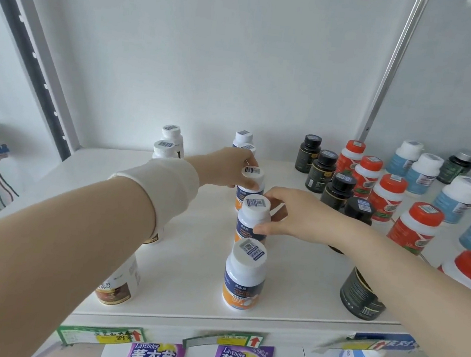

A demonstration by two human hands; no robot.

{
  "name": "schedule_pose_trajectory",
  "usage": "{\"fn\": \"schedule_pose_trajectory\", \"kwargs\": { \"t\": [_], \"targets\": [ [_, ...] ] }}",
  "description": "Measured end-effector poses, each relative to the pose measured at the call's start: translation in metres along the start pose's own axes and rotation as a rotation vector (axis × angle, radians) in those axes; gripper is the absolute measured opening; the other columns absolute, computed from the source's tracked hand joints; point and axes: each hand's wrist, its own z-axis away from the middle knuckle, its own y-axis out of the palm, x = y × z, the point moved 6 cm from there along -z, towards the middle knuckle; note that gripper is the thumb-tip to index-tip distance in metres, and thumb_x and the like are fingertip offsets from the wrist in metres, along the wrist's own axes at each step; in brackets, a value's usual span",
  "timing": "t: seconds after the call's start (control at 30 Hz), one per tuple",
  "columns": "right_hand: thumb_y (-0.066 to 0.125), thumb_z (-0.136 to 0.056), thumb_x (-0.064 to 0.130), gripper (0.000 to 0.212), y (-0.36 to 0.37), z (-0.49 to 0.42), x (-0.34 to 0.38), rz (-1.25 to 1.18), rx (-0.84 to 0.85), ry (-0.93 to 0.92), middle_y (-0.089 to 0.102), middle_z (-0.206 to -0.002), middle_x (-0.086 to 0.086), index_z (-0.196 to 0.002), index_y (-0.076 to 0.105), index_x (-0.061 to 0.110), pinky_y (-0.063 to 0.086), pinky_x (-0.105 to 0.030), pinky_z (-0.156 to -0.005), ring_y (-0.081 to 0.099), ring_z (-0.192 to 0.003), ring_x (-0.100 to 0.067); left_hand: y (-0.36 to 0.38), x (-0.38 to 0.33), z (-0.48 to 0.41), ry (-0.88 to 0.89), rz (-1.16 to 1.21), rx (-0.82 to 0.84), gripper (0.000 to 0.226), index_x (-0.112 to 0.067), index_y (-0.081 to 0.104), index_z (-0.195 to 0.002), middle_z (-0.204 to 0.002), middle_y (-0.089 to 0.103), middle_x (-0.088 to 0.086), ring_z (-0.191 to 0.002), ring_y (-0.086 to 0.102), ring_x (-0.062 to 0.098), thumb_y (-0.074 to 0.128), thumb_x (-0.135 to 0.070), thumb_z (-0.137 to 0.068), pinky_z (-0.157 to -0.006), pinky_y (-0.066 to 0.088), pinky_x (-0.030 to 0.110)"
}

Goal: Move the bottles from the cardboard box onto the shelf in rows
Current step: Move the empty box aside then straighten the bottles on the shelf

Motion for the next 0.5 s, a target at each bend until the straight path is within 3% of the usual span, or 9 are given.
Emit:
{"fn": "schedule_pose_trajectory", "kwargs": {
  "t": [0.13,0.27,0.4,0.5],
  "targets": [
    [0.073,-0.078,0.032,0.054,-0.005,0.000,0.001,0.039,0.073,0.018,0.056,-0.116,0.007,-0.125,0.050,0.022,0.043,-0.019,-0.084,0.058,-0.096,-0.008,-0.005,0.004,0.007,0.004,-0.071,-0.011,0.061,-0.018,0.042,-0.135,-0.131,0.053,0.000,-0.111,0.056,0.020,0.070,-0.030,-0.082,-0.094,0.041,0.027],
    [0.070,-0.076,0.043,0.058,-0.030,-0.005,0.019,0.098,-0.012,0.016,0.057,-0.112,0.015,-0.126,0.048,0.022,0.043,-0.022,-0.087,0.057,-0.101,-0.007,-0.043,0.002,0.028,0.042,-0.128,-0.075,0.046,-0.019,0.052,-0.126,-0.122,0.059,-0.007,-0.103,0.056,0.012,0.069,-0.026,-0.083,-0.076,0.042,0.016],
    [0.068,-0.081,0.037,0.056,-0.039,-0.013,0.057,0.270,-0.079,-0.050,0.054,-0.131,0.003,-0.128,0.048,0.014,0.041,-0.026,-0.088,0.054,-0.112,-0.016,-0.086,0.015,0.056,0.016,-0.344,-0.083,0.038,-0.018,0.056,-0.121,-0.118,0.062,-0.004,-0.101,0.058,0.015,0.067,-0.025,-0.085,-0.094,0.047,0.033],
    [0.069,-0.080,0.037,0.060,-0.028,-0.018,0.090,0.344,-0.066,-0.087,0.051,-0.132,0.003,-0.132,0.044,0.018,0.039,-0.024,-0.087,0.050,-0.106,-0.013,-0.106,0.038,0.078,-0.040,-0.461,-0.064,0.038,-0.019,0.055,-0.121,-0.117,0.062,-0.004,-0.106,0.058,0.018,0.066,-0.025,-0.085,-0.097,0.045,0.038]
  ]
}}
